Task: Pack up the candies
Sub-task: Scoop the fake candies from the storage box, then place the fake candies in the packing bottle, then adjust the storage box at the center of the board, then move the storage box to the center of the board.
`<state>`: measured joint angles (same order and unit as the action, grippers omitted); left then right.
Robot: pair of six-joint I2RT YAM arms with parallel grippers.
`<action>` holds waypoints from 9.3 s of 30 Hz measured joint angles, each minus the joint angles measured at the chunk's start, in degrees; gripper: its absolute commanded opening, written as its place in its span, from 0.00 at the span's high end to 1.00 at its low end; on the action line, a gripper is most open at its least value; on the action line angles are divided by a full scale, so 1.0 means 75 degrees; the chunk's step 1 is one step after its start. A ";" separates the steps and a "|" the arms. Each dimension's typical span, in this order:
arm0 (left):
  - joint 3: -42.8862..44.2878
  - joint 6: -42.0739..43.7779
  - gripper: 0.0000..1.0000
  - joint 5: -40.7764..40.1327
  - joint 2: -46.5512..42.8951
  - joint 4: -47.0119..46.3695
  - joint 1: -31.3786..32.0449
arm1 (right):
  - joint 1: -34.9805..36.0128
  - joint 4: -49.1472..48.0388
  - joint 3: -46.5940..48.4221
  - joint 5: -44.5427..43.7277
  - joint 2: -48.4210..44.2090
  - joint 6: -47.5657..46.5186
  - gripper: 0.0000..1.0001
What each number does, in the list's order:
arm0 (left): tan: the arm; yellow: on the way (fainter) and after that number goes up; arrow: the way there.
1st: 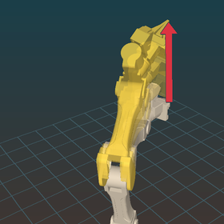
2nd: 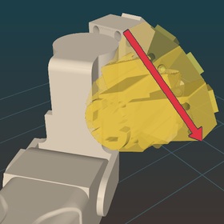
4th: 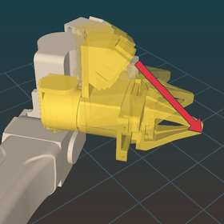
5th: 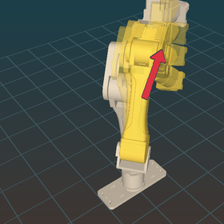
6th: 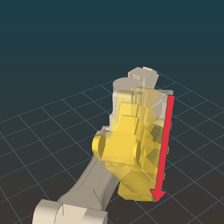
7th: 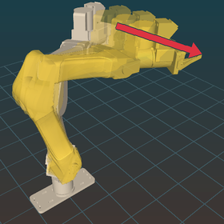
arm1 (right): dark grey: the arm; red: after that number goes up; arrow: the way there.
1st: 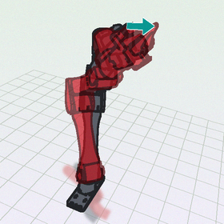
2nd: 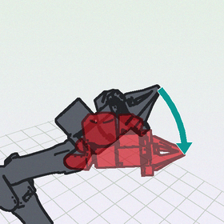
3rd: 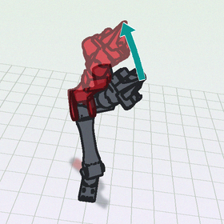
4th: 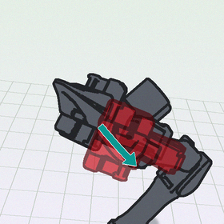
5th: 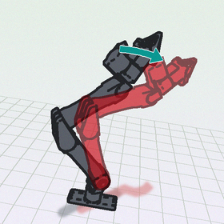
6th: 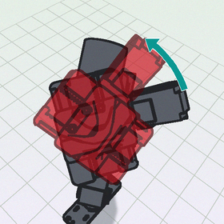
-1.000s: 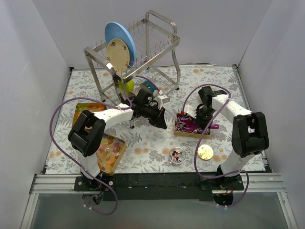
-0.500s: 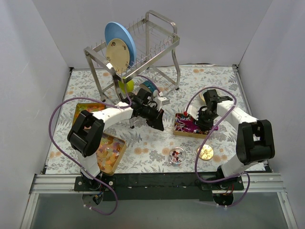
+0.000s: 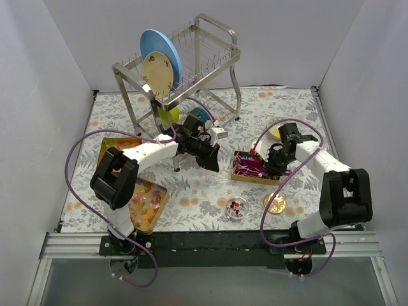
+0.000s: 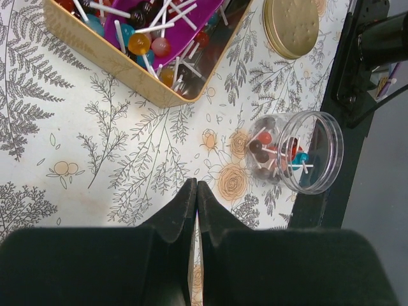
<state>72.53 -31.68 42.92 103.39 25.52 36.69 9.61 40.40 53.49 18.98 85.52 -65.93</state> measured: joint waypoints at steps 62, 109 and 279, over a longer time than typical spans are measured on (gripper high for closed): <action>-0.0560 0.1842 0.94 0.0606 -0.0507 0.1174 -0.0318 | -0.0516 0.4447 0.0731 0.0618 -0.2938 -0.3445 0.99; -0.1903 0.2142 0.61 -0.0356 -0.2229 0.1055 -0.0125 | 0.5021 0.4436 0.1212 -0.4695 -0.2157 -0.0819 0.99; 0.4284 0.1527 0.43 -0.2661 0.2856 0.1789 0.3433 | -0.1772 0.2795 0.1967 -0.2495 -0.1923 0.0090 0.99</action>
<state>104.66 -20.23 22.96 124.81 38.94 62.43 -3.68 61.36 68.25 0.27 71.09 -65.25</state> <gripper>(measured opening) 0.569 0.355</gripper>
